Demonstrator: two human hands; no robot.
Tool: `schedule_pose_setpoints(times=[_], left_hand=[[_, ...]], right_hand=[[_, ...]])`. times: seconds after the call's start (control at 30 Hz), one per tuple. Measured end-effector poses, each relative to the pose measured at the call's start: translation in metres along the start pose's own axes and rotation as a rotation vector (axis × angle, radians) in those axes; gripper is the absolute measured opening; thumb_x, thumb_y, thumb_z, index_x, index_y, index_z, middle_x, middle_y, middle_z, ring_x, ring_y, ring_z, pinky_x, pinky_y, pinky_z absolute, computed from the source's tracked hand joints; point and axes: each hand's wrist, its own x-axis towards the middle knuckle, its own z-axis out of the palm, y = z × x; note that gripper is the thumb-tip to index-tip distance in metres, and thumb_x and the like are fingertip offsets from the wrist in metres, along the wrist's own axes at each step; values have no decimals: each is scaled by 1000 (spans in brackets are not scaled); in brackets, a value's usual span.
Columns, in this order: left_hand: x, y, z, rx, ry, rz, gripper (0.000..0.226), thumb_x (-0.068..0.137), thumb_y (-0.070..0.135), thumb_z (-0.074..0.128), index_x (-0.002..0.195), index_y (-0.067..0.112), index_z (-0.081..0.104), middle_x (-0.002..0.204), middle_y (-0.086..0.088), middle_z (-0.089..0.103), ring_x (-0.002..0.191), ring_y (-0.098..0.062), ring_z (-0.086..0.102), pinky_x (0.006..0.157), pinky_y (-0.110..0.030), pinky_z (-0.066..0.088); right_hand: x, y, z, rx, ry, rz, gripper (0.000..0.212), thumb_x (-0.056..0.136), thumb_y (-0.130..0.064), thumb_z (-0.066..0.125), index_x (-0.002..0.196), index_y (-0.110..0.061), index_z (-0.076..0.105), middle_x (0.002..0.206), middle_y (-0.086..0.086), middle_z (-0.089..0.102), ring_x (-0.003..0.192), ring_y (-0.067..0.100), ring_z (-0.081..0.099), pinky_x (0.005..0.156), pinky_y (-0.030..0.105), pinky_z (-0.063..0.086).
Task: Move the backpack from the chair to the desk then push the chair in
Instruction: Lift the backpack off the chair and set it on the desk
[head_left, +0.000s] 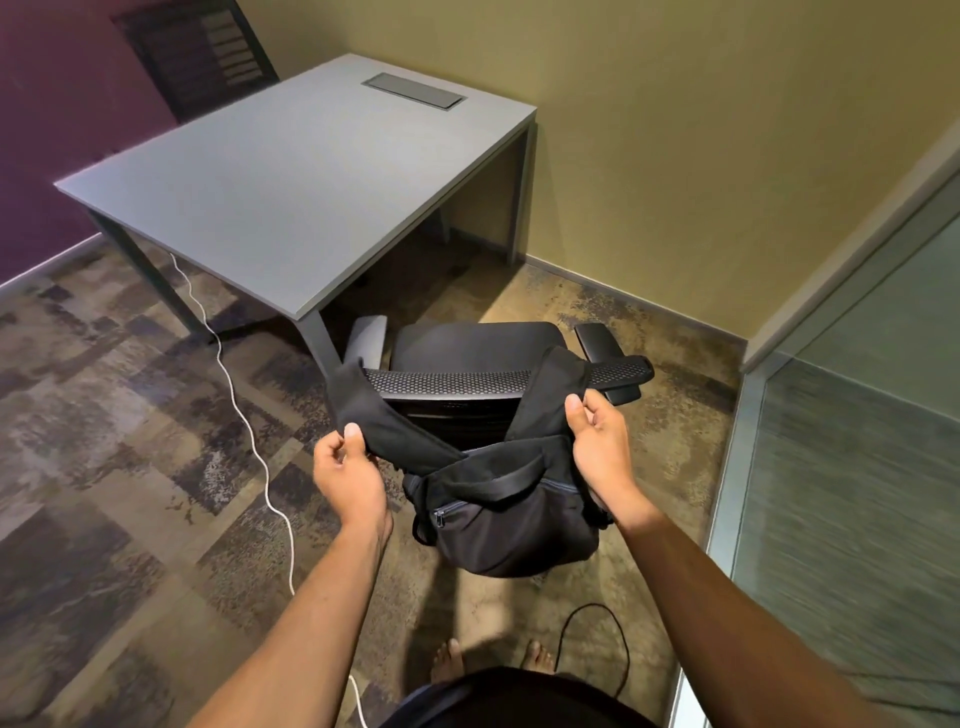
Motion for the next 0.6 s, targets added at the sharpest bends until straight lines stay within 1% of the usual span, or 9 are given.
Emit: schedule_pose_setpoints(times=[0.07, 0.13, 0.2, 0.27, 0.33, 0.4, 0.43, 0.5, 0.6], left_hand=[[-5, -1, 0, 51, 32, 48, 11, 97, 21, 55, 92, 15, 48, 76, 4, 43, 68, -10, 40, 70, -26, 39], [-14, -4, -3, 154, -8, 112, 15, 100, 19, 49, 95, 7, 41, 76, 3, 37, 67, -11, 36, 66, -24, 32], [-22, -9, -8, 262, -121, 138, 18, 101, 20, 48, 94, 5, 42, 77, 0, 40, 68, -14, 38, 69, -26, 30], [-21, -23, -14, 323, -264, 131, 32, 97, 34, 55, 96, 2, 48, 84, -7, 51, 78, -19, 47, 78, -33, 37], [-17, -40, -18, 399, -463, 13, 66, 83, 58, 60, 119, 4, 52, 114, -9, 61, 102, -18, 56, 98, -41, 44], [-18, -57, -21, 488, -670, -104, 94, 71, 72, 66, 145, 19, 39, 146, 0, 48, 132, -14, 47, 115, -44, 35], [-19, -65, -20, 555, -747, -81, 100, 67, 74, 70, 148, 25, 35, 151, 2, 44, 137, -14, 43, 116, -46, 34], [-23, -70, -17, 713, -861, 61, 98, 64, 75, 72, 144, 27, 41, 146, 2, 49, 135, -16, 45, 113, -46, 38], [-30, -66, -3, 768, -945, 296, 70, 66, 64, 71, 121, 22, 61, 119, 1, 65, 116, -19, 58, 99, -43, 47]], right_hand=[[0, -3, 3, 28, 6, 10, 42, 100, -28, 50, 68, -19, 25, 68, 3, 24, 62, 15, 23, 60, 35, 20], [-1, -2, 3, 29, 12, 5, 42, 100, -27, 50, 67, -21, 24, 68, 1, 23, 62, 14, 23, 60, 35, 20], [-5, 0, 4, 28, 9, -16, 42, 98, -32, 50, 68, -17, 24, 69, 3, 23, 63, 16, 23, 61, 36, 21], [-9, 2, 3, 56, 10, -28, 44, 95, -38, 50, 70, -12, 24, 70, 6, 22, 65, 19, 22, 60, 38, 21], [-11, -1, -1, 100, 31, -19, 45, 94, -37, 51, 70, -11, 24, 71, 7, 21, 65, 20, 20, 60, 38, 20], [-13, -6, -8, 155, 57, 12, 45, 94, -35, 51, 70, -6, 26, 70, 7, 24, 66, 21, 21, 60, 38, 20], [-14, -6, -12, 186, 74, 25, 45, 95, -33, 52, 71, -4, 27, 71, 7, 26, 66, 22, 22, 60, 38, 21], [-16, -9, -23, 234, 129, 33, 43, 97, -25, 52, 70, -3, 27, 71, 7, 26, 66, 21, 21, 60, 38, 20], [-20, -17, -40, 258, 202, 18, 46, 93, -31, 54, 71, 2, 30, 72, 7, 28, 68, 23, 22, 61, 40, 20]])
